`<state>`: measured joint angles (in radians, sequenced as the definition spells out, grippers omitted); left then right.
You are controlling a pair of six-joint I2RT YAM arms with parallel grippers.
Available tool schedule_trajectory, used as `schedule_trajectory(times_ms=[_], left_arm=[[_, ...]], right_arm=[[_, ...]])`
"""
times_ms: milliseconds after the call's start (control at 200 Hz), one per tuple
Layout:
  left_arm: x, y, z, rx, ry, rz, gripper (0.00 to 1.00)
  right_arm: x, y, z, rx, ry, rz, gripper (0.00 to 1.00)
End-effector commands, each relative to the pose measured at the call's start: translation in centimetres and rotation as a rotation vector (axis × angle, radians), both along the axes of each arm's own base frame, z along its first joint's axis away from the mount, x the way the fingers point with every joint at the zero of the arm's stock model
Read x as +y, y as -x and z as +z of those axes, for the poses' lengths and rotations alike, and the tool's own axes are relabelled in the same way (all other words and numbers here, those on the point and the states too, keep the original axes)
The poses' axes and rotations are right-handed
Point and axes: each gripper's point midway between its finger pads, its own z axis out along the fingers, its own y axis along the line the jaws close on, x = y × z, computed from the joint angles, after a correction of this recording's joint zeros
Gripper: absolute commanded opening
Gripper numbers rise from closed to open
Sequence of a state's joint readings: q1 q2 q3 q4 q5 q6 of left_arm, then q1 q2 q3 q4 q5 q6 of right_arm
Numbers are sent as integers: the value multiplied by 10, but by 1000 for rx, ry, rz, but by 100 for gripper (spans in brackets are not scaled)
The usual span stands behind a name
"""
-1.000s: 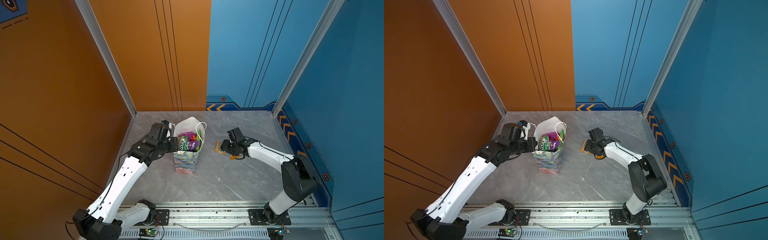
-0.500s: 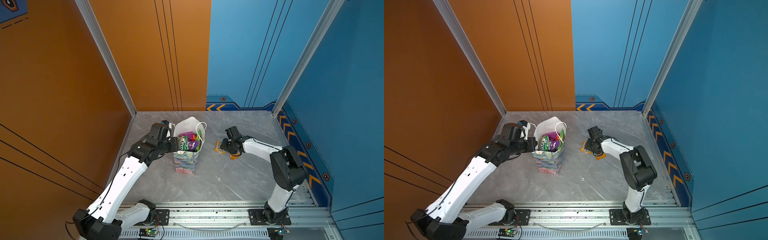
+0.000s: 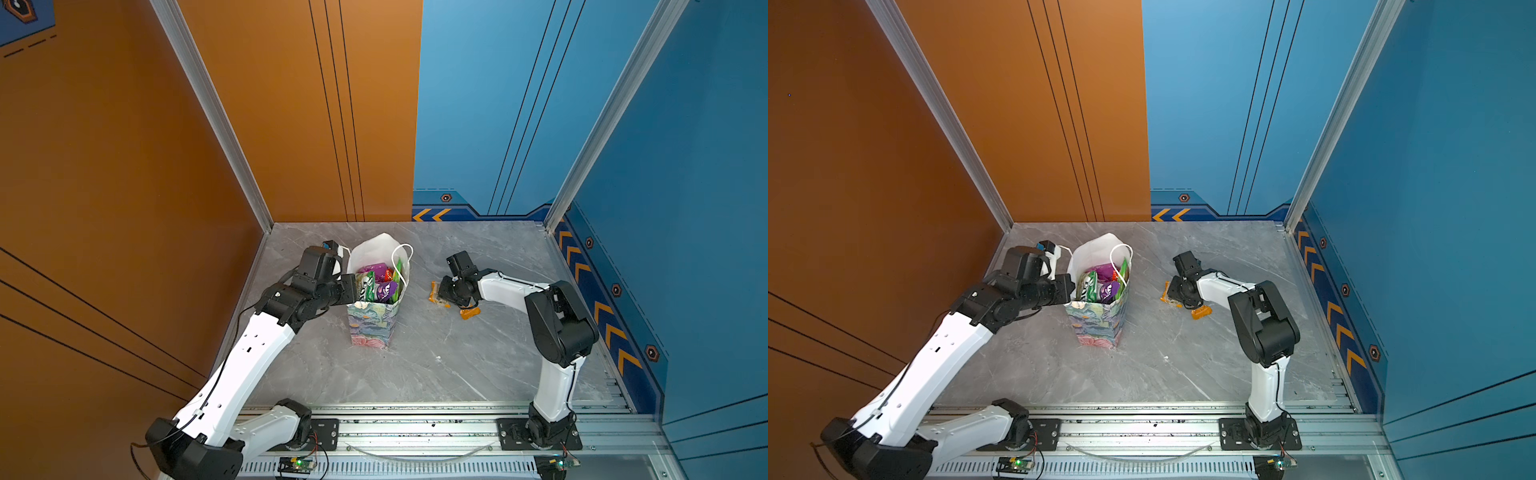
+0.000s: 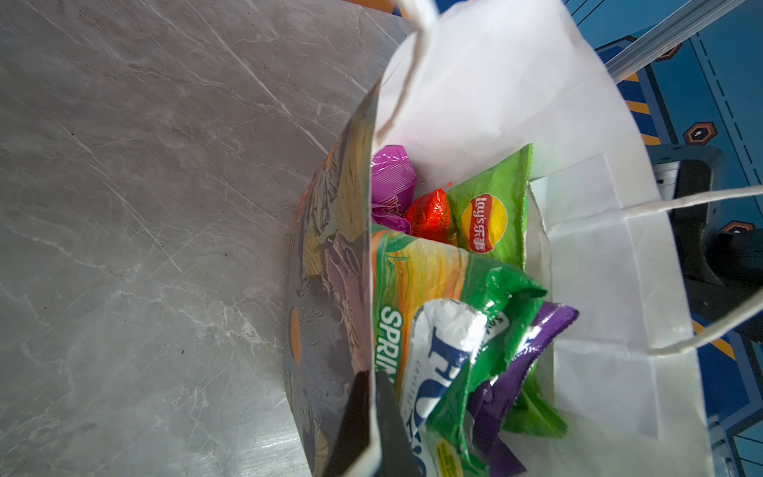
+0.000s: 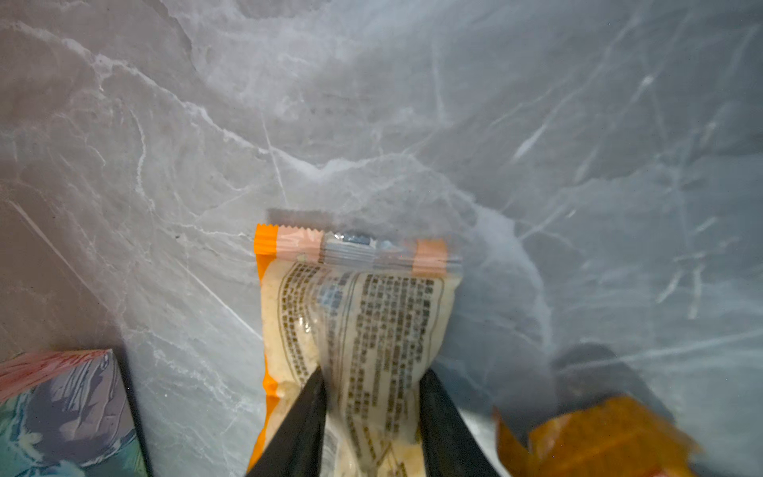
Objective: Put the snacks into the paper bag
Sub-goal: 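Move the right gripper to the clear pastry packet and grasp it, then lift the pastry packet with the right gripper toward the paper bag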
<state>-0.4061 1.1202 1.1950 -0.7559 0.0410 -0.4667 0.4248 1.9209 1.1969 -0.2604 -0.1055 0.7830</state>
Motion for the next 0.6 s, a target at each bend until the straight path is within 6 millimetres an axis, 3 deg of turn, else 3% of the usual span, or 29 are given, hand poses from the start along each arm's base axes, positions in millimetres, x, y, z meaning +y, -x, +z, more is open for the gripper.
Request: schedule_trajectory(times_ms=[0, 215, 596], left_arm=[[0, -5, 26, -112, 11, -10, 2], [-1, -5, 25, -107, 12, -11, 2], [0, -6, 24, -107, 7, -8, 2]], right_arm=[[-4, 9, -18, 43, 10, 2, 31], [-5, 15, -16, 33, 7, 7, 18], [-6, 33, 3, -1, -9, 31, 16]])
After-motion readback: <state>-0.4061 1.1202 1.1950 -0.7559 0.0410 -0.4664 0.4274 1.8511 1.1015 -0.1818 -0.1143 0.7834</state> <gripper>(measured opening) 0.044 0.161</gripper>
